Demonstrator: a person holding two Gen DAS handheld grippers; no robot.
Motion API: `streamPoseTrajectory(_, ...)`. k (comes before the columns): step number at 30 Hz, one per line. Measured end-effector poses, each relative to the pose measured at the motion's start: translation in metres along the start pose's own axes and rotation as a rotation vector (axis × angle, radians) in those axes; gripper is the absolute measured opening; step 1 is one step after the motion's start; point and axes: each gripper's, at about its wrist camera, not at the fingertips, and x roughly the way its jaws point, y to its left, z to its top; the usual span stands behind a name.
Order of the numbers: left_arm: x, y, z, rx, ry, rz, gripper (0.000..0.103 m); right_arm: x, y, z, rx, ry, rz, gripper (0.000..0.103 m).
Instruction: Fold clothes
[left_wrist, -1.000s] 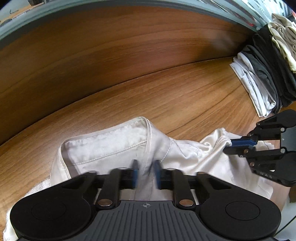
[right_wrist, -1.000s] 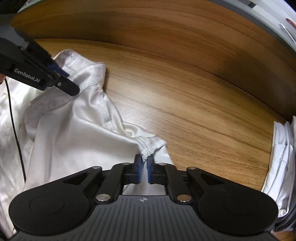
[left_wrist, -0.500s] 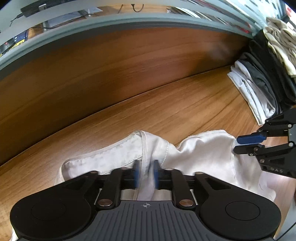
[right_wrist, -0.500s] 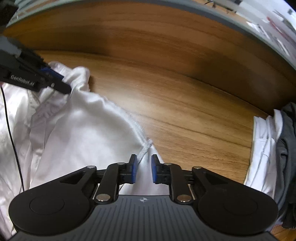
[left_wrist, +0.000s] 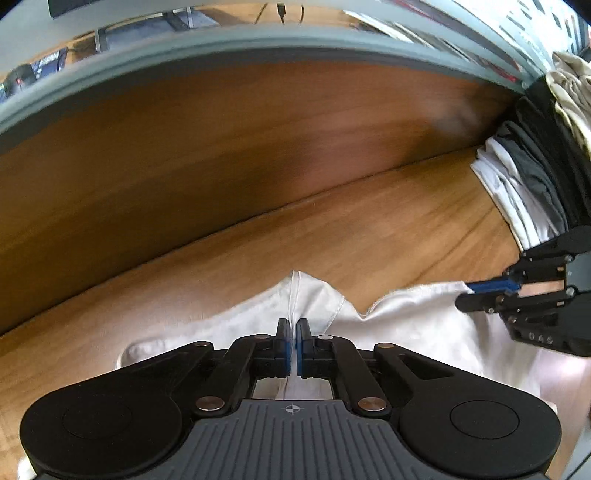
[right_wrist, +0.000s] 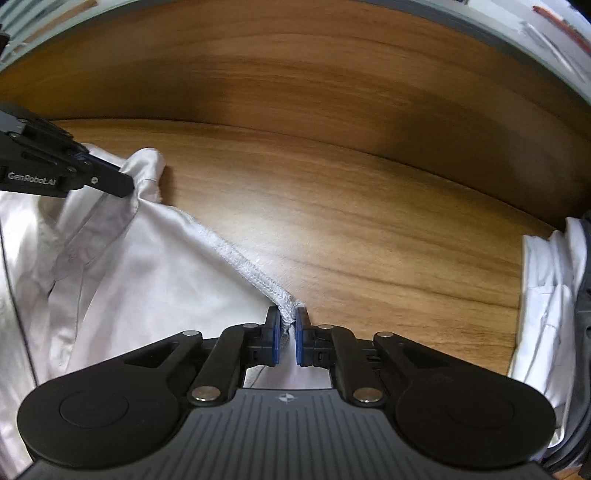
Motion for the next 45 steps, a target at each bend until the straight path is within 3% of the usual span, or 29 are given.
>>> streamPoseTrajectory(5,-0.001,-0.002,0.007,-0.016,0.018,0.024,0.017,-0.005,0.006,0.000,0.006,-0.016,-0.050,0.014)
streamPoseTrajectory(7,-0.011,-0.002,0.006,-0.008,0.007,0.019,0.031,-0.014,0.010,-0.002,-0.009,-0.020,-0.054,0.021)
streamPoseTrajectory(12,-0.050,0.000,-0.005,-0.025,-0.007,0.038,0.034,-0.055,0.016,-0.016,-0.005,-0.044,-0.058,0.024)
streamPoseTrajectory(18,-0.101,0.002,-0.035,-0.064,0.005,0.074,0.036,-0.111,0.031,-0.056,0.004,-0.061,-0.050,0.031)
streamPoseTrajectory(23,-0.130,-0.005,-0.074,-0.064,0.022,0.099,0.037,-0.132,0.055,-0.100,-0.001,-0.045,-0.050,0.032)
streamPoseTrajectory(31,-0.160,-0.030,-0.149,-0.022,0.042,0.078,0.042,-0.158,0.117,-0.184,0.054,-0.031,-0.007,0.033)
streamPoseTrajectory(40,-0.179,-0.032,-0.244,0.020,0.060,0.073,0.046,-0.154,0.215,-0.275,0.216,-0.010,0.043,0.036)
streamPoseTrajectory(45,-0.183,-0.022,-0.285,0.025,0.091,0.067,0.047,-0.138,0.267,-0.299,0.295,-0.018,0.060,0.043)
